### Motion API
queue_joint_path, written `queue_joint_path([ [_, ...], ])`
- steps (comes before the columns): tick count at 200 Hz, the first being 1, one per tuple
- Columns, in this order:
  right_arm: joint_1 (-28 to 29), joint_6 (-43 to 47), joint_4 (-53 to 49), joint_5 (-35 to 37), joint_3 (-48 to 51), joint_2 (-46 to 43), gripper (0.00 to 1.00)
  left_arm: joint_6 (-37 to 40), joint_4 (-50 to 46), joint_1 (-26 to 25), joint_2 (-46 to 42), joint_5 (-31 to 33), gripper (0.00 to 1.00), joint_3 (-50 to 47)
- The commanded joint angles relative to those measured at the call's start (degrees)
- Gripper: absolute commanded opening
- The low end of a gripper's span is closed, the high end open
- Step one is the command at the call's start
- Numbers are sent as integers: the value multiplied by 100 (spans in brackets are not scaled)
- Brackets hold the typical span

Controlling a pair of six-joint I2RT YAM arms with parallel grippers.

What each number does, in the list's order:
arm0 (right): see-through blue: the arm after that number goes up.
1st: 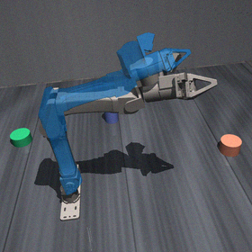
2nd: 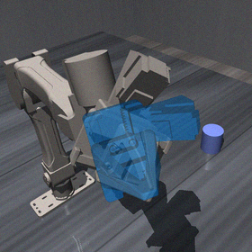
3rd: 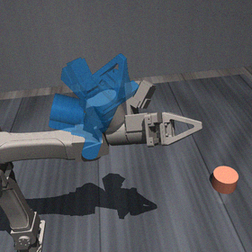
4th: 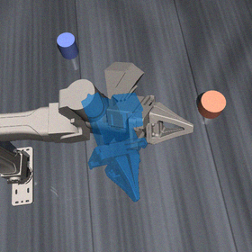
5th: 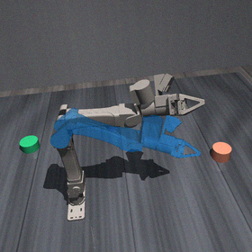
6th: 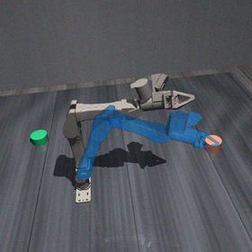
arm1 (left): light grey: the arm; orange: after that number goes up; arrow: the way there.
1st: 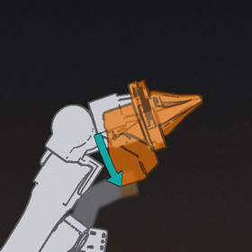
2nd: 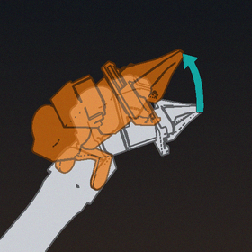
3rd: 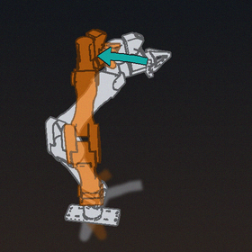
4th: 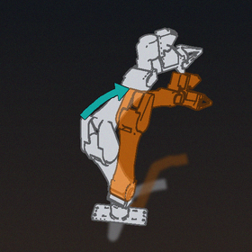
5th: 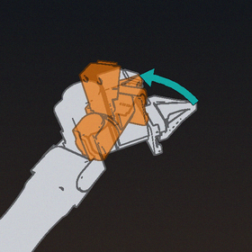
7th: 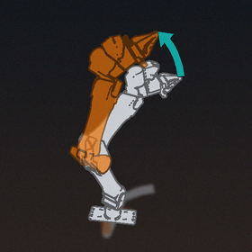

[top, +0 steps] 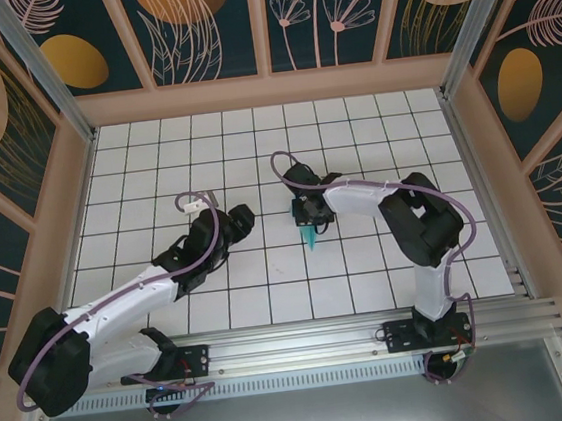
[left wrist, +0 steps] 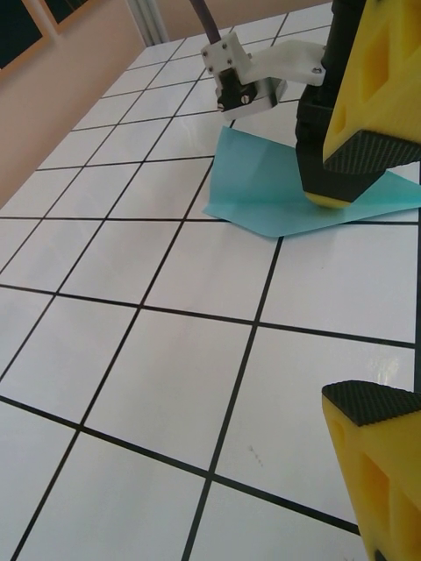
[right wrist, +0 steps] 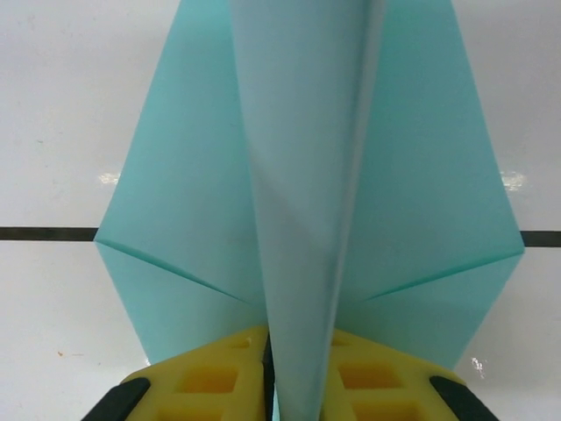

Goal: Fold a paper plane with a square sheet of paper (pick it up from the middle)
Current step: Move the paper plane to the center of the table.

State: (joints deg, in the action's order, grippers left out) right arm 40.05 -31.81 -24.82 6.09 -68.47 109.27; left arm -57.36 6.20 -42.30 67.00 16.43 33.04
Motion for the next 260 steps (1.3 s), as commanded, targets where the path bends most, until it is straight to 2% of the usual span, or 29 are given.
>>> queue_joint_path([
  [1, 103, 68, -528, 140, -218, 250, 21, -64, 81, 39, -17, 68, 67, -41],
  [58, 217, 156, -947, 451, -575, 185, 18, -65, 178, 44, -112, 9, 67, -182],
  [101, 196, 130, -773, 112, -486, 556, 21, -78, 215, 45, -118, 16, 67, -202],
  [178, 167, -215, -3, -810, 347, 923, 23, -64, 249, 39, -101, -57, 67, -176],
  [201, 213, -360, 114, -779, 545, 993, 24, -132, 292, 39, -26, -84, 68, -166],
  [260, 286, -132, -491, 19, 121, 1164, 24, -100, 266, 45, 142, -140, 67, -25],
])
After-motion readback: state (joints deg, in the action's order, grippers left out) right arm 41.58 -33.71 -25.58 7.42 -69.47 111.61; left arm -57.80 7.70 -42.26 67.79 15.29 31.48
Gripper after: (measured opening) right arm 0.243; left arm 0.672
